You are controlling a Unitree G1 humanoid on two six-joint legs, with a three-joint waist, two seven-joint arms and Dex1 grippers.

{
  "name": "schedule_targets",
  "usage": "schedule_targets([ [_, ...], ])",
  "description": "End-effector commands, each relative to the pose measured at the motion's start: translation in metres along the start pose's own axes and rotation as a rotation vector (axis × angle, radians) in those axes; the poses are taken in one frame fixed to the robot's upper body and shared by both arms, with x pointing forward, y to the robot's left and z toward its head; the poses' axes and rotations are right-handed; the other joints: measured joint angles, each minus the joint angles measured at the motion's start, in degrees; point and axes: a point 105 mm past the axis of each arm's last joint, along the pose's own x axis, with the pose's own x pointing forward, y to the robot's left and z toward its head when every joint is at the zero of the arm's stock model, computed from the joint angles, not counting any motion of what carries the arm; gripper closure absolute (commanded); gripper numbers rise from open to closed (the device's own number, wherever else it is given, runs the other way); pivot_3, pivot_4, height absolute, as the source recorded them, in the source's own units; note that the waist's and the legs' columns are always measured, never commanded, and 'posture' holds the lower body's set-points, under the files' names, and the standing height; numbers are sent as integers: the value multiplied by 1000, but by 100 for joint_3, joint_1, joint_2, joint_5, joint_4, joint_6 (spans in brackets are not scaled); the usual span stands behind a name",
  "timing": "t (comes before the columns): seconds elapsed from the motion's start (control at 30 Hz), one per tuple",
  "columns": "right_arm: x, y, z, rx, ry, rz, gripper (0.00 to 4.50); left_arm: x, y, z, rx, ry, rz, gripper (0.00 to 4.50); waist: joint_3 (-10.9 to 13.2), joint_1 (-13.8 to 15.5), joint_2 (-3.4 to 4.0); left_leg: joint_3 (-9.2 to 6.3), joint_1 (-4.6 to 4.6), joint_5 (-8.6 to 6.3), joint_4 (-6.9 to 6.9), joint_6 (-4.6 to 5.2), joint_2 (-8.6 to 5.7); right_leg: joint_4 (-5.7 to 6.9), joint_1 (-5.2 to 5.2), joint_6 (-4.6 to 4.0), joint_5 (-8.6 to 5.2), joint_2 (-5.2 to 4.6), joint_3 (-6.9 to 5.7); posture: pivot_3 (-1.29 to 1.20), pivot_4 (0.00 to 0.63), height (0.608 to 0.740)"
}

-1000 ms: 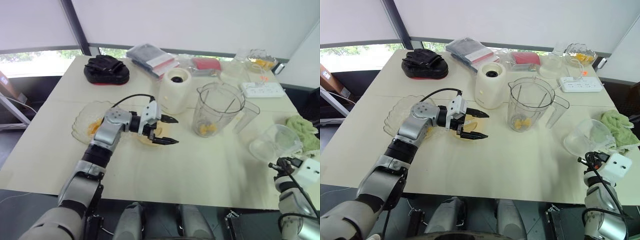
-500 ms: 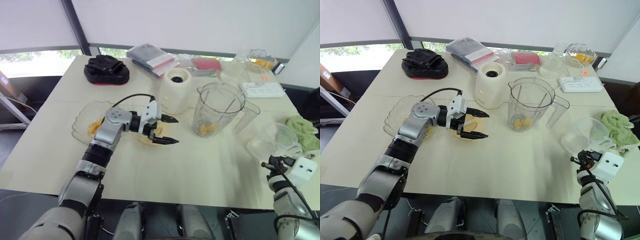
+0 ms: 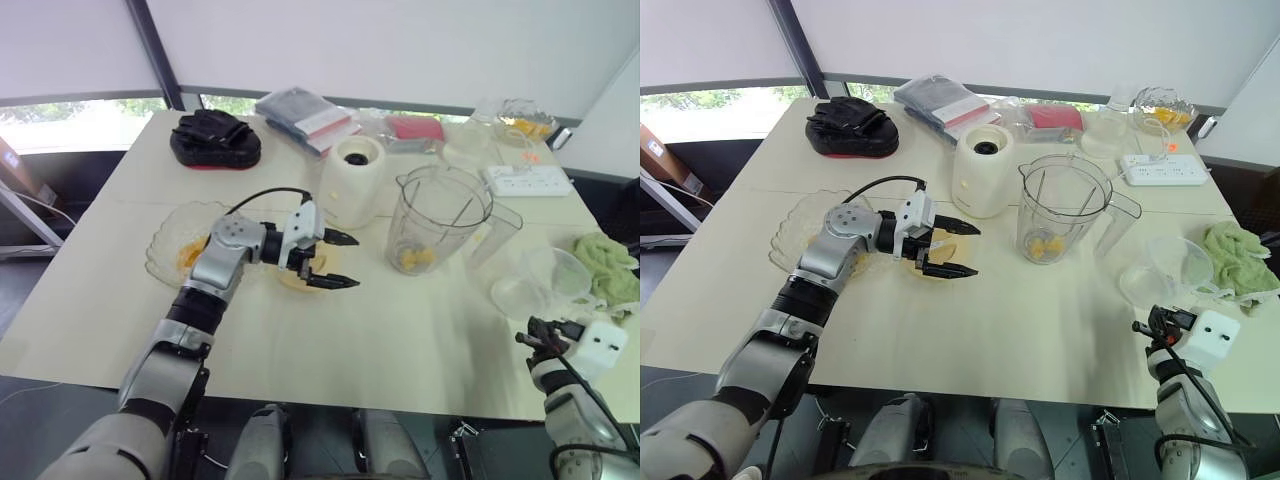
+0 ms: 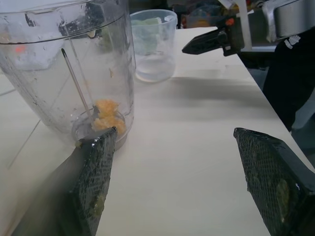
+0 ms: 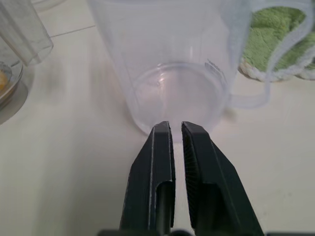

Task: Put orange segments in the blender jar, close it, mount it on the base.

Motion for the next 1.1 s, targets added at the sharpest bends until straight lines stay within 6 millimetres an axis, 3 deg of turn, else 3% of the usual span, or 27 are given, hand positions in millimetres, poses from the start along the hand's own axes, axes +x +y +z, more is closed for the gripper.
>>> schedule_targets([
  [0.03,-13,0,22,-41,-83,-12,4158,4,3,13,57,-5,-20,556,0,0,0,0,0,0,0,0,1,0,0,0,0,0,0,0,150,740],
  [0.1,-18,-3,28,-69,-105,-39,4158,4,3,12,56,-6,-22,556,0,0,0,1,-1,0,0,0,1,-1,-1,0,0,-2,0,0,150,740],
  [0.2,-21,-5,35,-62,-137,-64,2897,5,3,12,55,-7,-26,556,0,1,-1,2,-2,0,0,0,1,-2,-2,0,0,-3,0,0,150,740],
  [0.3,-19,-9,42,-87,-174,-96,1304,6,3,11,55,-8,-30,556,1,2,-1,1,-1,0,0,0,1,-2,-3,-1,0,-3,0,0,150,740],
  [0.77,-1,-43,50,-93,-220,-262,1304,4,3,9,57,-4,-23,556,2,1,-2,4,-4,0,-5,0,-4,-4,-6,-1,-1,-2,1,0,150,740],
  [1.1,10,-47,47,-101,-218,-273,1304,2,3,9,61,-3,-11,556,2,-9,-1,4,-4,0,-7,0,-5,-4,-7,-1,0,1,1,0,150,740],
])
